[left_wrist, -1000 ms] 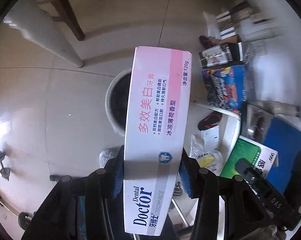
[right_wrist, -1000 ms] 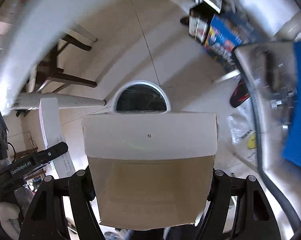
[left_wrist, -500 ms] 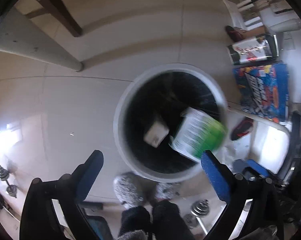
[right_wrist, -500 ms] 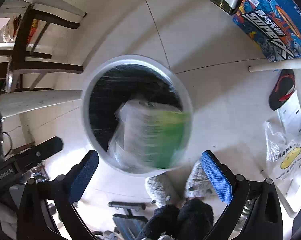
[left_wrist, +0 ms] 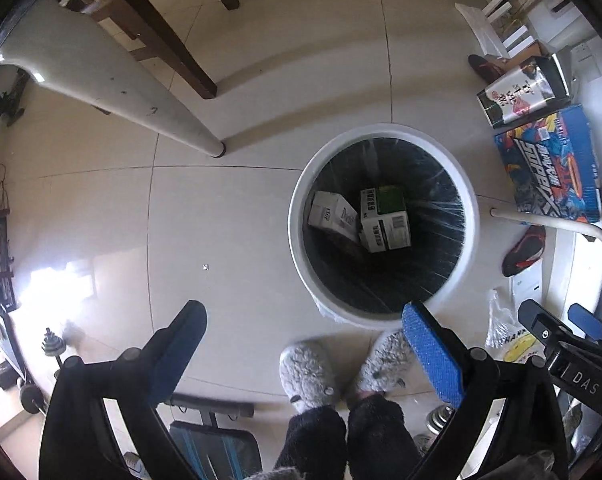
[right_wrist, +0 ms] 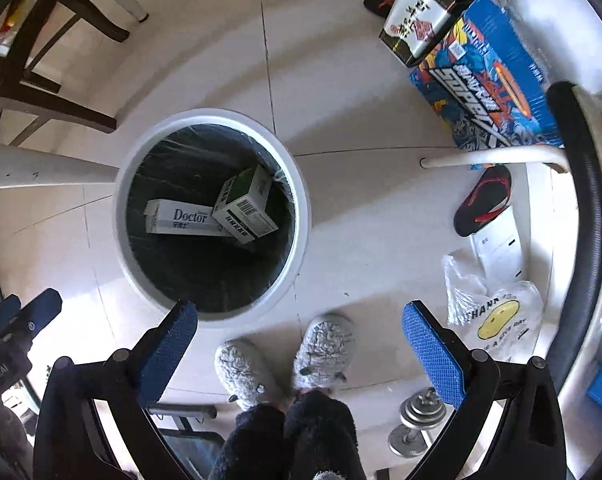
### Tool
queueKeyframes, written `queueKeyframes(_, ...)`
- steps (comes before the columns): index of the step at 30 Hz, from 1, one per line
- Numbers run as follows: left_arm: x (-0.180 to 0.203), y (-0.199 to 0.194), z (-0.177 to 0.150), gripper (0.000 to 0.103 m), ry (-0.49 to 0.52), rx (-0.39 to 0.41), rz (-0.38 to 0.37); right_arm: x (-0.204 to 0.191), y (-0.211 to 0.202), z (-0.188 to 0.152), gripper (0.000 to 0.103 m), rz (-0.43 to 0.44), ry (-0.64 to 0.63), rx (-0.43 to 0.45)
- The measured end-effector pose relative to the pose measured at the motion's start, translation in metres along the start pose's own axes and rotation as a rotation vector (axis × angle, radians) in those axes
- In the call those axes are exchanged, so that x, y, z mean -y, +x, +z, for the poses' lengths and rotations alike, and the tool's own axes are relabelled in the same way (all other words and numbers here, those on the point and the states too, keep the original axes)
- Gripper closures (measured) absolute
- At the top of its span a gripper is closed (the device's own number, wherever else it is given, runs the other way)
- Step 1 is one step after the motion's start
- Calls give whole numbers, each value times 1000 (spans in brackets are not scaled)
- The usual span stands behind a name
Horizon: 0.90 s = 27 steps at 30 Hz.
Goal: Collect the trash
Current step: 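Open both grippers over the trash bin to drop the boxes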
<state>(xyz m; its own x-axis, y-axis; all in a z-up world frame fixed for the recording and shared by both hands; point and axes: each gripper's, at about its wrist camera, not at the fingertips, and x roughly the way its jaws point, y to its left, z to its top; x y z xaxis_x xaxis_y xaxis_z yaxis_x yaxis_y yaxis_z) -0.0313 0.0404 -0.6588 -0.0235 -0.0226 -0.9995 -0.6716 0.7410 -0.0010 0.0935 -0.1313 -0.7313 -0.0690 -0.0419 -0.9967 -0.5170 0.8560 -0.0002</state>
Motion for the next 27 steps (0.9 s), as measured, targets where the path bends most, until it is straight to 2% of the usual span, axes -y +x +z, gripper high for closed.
queueKeyframes(4,3,-33,-12,3,-2,16,-5,-5,-37,-12,0,1,-25,38)
queueKeyframes(12,1,-117,-45,3,9,46,-7,-11,-142,-43,0,-1,-64,113)
queueKeyframes(17,0,-178,-70,3,29,64,-5,-13,-209,-71,0,16,-73,132)
queueKeyframes(22,-4,-231,-93,3,34,59,-31,-12,-271,-102,0,57,-54,125)
queueKeyframes(27,-5,-284,-108,3,42,88,-57,-14,-340,-128,0,85,-43,148)
